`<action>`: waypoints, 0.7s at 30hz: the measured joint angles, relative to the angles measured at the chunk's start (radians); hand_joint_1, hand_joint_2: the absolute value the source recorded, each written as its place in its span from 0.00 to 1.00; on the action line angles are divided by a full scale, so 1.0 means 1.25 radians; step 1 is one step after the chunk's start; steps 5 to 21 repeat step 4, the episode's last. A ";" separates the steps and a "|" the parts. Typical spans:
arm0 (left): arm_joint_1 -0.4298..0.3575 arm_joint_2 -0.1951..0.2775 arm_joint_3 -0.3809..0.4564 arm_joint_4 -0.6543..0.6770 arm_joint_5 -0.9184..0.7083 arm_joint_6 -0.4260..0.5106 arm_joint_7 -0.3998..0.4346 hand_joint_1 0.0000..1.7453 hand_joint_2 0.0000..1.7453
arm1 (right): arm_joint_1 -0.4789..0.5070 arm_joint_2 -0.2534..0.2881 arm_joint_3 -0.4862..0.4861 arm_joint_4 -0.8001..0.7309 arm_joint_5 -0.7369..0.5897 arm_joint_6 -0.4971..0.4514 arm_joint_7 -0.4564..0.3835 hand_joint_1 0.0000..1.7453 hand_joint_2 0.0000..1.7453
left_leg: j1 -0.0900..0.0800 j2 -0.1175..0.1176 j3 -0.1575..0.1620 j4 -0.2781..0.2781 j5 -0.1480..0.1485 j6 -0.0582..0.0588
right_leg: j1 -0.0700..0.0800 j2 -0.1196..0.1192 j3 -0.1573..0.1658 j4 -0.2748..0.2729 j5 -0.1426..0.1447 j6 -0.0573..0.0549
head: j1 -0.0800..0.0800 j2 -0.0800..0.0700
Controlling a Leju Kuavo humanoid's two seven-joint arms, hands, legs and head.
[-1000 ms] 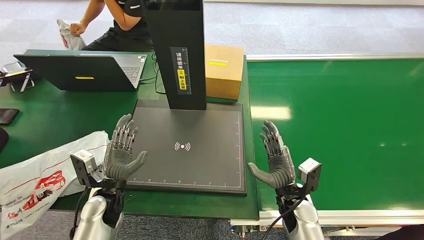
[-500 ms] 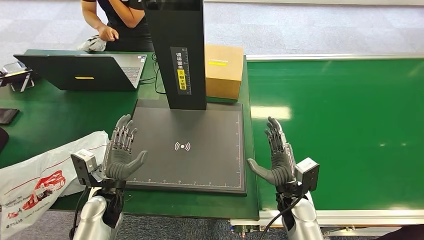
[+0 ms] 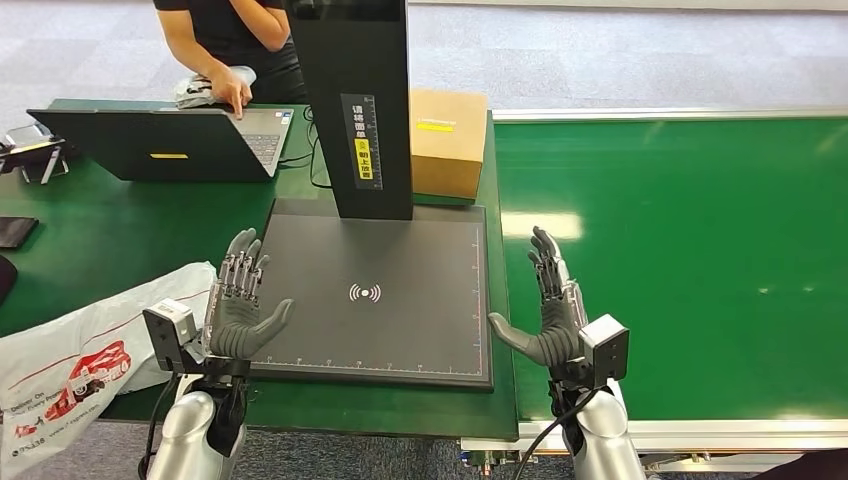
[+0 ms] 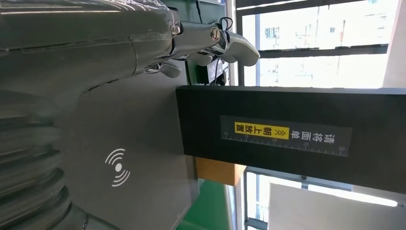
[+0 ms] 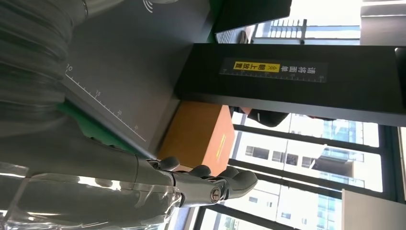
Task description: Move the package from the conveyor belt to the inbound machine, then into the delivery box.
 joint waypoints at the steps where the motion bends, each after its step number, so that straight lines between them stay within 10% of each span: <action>1: 0.000 0.000 0.000 0.000 0.000 0.004 0.000 0.00 1.00 | 0.000 0.000 0.001 0.000 0.000 0.002 -0.001 0.00 1.00 | 0.000 0.000 0.000 0.000 0.000 0.000 | 0.000 0.000 0.000 0.000 0.000 0.000 | 0.000 0.000; 21: 0.000 0.000 0.000 0.000 0.000 0.020 0.000 0.00 1.00 | -0.001 0.000 0.003 0.000 0.000 0.005 -0.003 0.00 1.00 | 0.000 0.000 0.000 0.000 0.000 0.000 | 0.000 0.000 0.000 0.000 0.000 0.000 | 0.000 0.000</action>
